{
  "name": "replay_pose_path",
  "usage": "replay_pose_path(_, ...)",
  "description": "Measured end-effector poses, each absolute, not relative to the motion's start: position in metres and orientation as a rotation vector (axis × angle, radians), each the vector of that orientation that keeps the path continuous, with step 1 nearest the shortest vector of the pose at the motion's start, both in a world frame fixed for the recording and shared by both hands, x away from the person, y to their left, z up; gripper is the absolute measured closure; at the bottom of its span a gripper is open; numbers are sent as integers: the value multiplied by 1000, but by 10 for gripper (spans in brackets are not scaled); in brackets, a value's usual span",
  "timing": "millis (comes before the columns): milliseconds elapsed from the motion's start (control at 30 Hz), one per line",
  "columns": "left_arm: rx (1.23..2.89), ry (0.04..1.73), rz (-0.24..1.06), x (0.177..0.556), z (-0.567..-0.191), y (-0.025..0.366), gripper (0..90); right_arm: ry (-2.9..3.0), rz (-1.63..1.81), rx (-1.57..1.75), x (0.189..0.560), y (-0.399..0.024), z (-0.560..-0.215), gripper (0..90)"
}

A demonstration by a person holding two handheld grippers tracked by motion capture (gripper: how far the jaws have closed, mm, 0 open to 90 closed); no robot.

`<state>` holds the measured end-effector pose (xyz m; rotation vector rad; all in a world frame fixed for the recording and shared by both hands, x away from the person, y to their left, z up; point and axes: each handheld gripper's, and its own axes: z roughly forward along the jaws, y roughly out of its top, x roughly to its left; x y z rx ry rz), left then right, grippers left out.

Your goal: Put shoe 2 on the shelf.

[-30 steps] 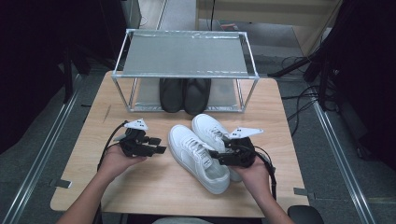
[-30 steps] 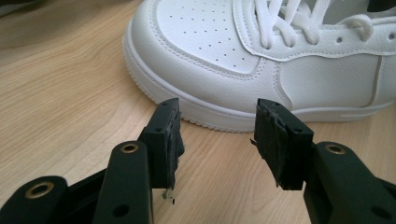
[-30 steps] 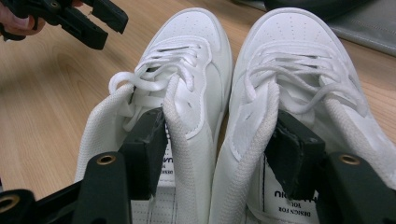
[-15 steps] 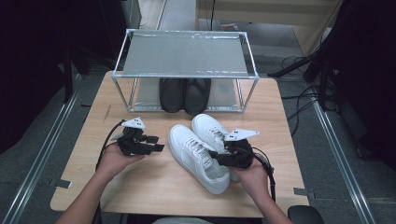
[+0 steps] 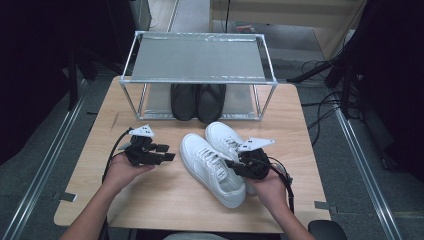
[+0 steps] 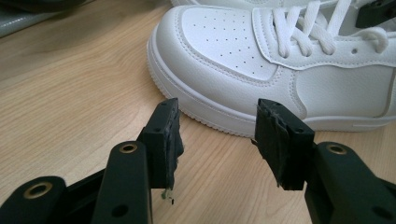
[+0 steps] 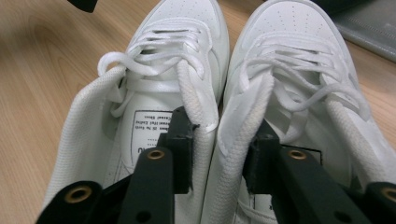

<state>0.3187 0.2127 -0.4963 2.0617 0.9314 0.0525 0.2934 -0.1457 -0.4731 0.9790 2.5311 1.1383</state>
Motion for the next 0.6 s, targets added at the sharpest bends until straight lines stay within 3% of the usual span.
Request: replay_pose_path(600,2039,967,76,321,-497,223,478,2564,1179,1040,298,-151,-469,747)
